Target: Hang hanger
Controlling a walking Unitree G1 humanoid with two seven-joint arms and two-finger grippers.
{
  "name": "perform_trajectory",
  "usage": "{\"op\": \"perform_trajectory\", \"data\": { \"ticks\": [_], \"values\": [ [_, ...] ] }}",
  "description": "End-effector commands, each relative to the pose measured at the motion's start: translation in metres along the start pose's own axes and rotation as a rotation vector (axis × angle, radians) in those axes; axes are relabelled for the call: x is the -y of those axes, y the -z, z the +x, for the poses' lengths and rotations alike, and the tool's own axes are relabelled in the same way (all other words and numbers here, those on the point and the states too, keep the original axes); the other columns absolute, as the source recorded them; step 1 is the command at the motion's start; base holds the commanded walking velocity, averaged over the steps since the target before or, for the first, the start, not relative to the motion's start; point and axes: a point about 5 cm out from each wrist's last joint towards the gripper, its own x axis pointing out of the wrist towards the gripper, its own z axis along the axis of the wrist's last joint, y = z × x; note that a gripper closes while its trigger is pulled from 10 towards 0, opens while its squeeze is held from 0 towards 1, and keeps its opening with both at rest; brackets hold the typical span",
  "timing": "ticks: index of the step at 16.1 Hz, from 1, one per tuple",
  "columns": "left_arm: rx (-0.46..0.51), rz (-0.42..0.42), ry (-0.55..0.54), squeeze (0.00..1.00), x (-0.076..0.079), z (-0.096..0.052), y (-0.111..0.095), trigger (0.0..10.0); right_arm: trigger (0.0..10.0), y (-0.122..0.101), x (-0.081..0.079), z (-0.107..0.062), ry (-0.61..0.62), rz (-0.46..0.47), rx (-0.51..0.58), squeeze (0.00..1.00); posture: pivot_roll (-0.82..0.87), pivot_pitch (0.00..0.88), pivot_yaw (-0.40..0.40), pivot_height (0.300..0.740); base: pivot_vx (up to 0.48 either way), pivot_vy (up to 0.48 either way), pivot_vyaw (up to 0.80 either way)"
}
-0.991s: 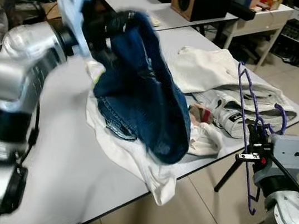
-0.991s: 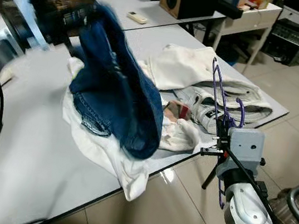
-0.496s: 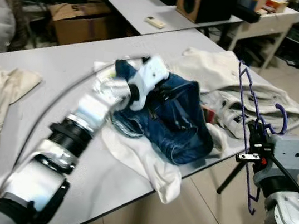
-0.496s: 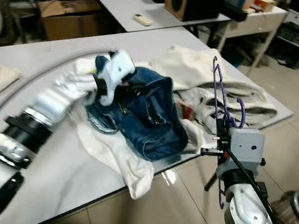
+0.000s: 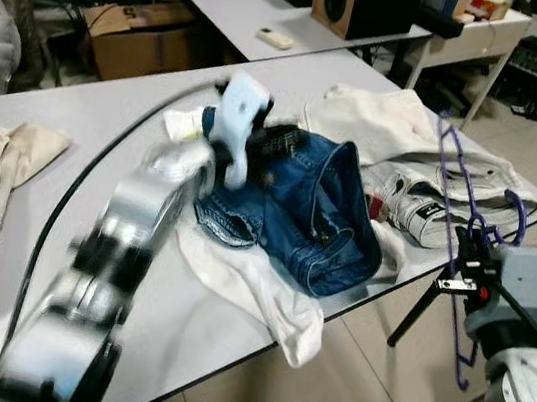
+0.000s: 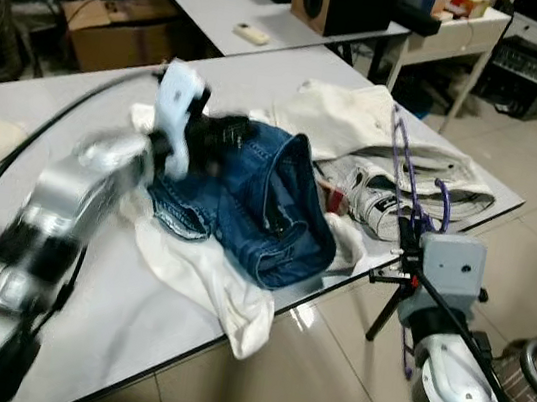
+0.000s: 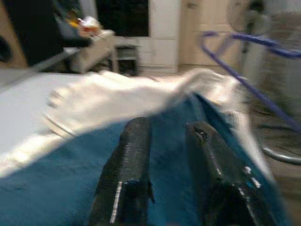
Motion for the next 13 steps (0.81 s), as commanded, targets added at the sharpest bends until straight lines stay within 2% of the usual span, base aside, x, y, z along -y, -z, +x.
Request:
{"op": "perform_trajectory", "data": {
  "ticks": [1, 2, 3, 4, 5, 7, 13],
  "values": [
    [0.035, -0.01, 0.037, 1.0, 0.014, -0.003, 0.001, 10.0, 10.0, 0.0, 0.005, -0.001, 0.001, -0.01, -0.01, 0.0, -0.24, 0.018, 0.059, 0.74, 0.0, 0.0, 0.0],
    [0.094, -0.049, -0.004, 1.0, 0.021, -0.009, 0.006, 10.0, 10.0, -0.001, 0.005, -0.001, -0.018, -0.024, -0.008, 0.0, -0.24, 0.019, 0.06, 0.74, 0.0, 0.0, 0.0],
    [0.099, -0.069, -0.024, 1.0, 0.022, -0.012, 0.008, 10.0, 10.0, -0.001, 0.005, -0.001, -0.023, -0.029, -0.008, 0.0, -0.24, 0.019, 0.06, 0.74, 0.0, 0.0, 0.0],
    [0.101, -0.109, -0.115, 1.0, 0.027, -0.021, 0.017, 10.0, 10.0, -0.003, 0.003, -0.002, -0.039, -0.045, -0.007, 0.0, -0.24, 0.02, 0.05, 0.74, 0.0, 0.0, 0.0],
    [0.094, -0.112, -0.186, 0.97, 0.033, -0.031, 0.026, 10.0, 10.0, -0.004, 0.0, -0.002, -0.048, -0.058, -0.005, 0.0, -0.23, 0.024, 0.04, 0.74, 0.0, 0.0, 0.0],
    [0.083, -0.121, -0.304, 0.96, 0.038, -0.04, 0.037, 10.0, 10.0, -0.004, -0.002, -0.001, -0.056, -0.057, 0.0, 0.0, -0.23, 0.023, 0.028, 0.74, 0.0, -0.152, 0.0],
    [0.052, -0.076, -0.373, 0.93, 0.048, -0.041, 0.039, 10.0, 10.0, -0.001, -0.001, 0.001, -0.032, -0.041, -0.013, 0.0, -0.21, 0.019, 0.015, 0.74, 0.0, -0.48, 0.0]
  ]
}}
